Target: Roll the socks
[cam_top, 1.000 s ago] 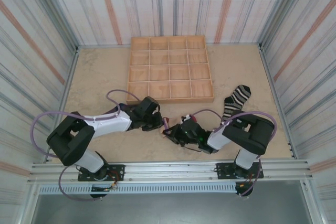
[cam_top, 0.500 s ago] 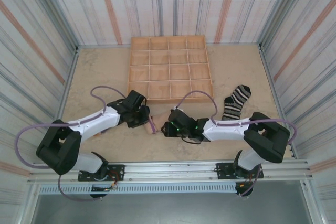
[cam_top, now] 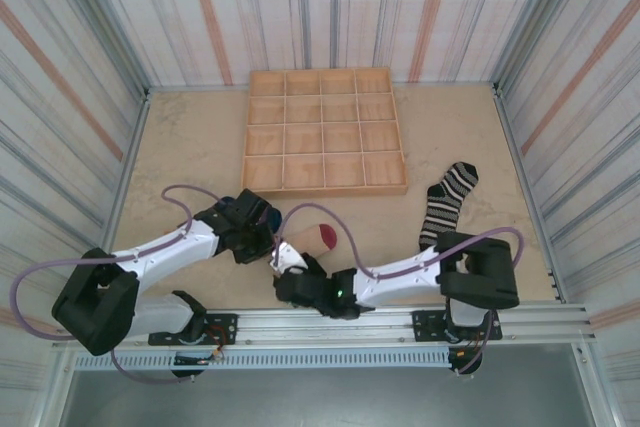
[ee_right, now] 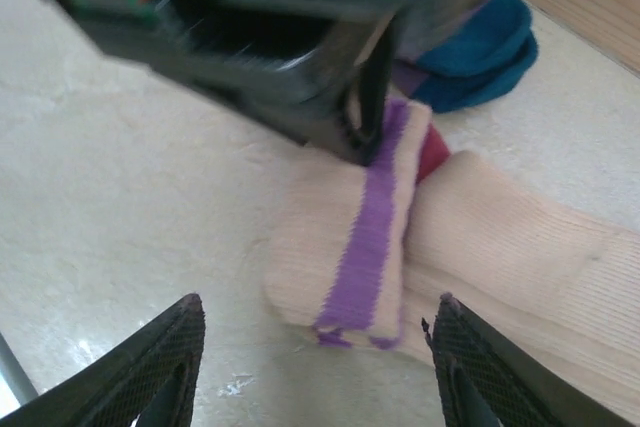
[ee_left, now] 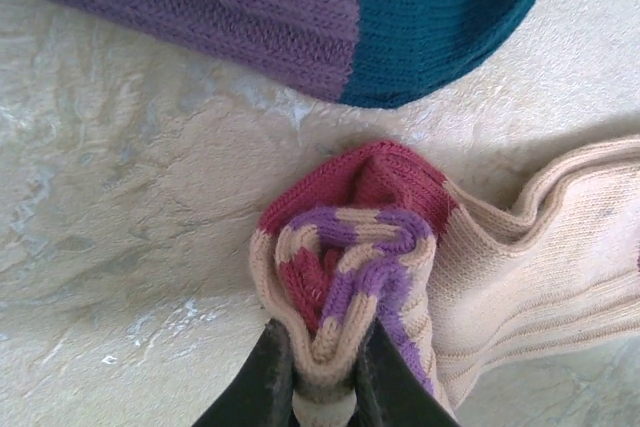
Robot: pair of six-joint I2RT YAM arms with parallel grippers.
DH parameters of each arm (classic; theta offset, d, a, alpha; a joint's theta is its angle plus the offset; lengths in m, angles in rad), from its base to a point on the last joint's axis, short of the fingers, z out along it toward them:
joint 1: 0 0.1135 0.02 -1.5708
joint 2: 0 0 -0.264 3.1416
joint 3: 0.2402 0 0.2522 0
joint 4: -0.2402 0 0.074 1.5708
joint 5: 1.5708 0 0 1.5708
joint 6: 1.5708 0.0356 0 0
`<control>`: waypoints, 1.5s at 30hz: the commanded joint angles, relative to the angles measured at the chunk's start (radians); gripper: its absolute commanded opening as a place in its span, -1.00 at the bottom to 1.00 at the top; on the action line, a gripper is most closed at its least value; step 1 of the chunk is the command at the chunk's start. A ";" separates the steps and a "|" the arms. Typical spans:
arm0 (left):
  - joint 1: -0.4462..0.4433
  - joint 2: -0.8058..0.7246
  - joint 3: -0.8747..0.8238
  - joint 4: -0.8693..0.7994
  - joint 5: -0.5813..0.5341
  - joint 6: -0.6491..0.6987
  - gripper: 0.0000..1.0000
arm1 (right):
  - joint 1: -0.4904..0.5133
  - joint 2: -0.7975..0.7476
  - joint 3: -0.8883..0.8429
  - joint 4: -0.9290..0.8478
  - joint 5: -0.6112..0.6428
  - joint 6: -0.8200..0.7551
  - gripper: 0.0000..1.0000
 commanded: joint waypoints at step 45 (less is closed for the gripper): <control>0.078 -0.251 -0.061 0.021 0.072 -0.021 0.47 | -0.197 0.156 -0.208 0.353 -0.254 0.179 -1.00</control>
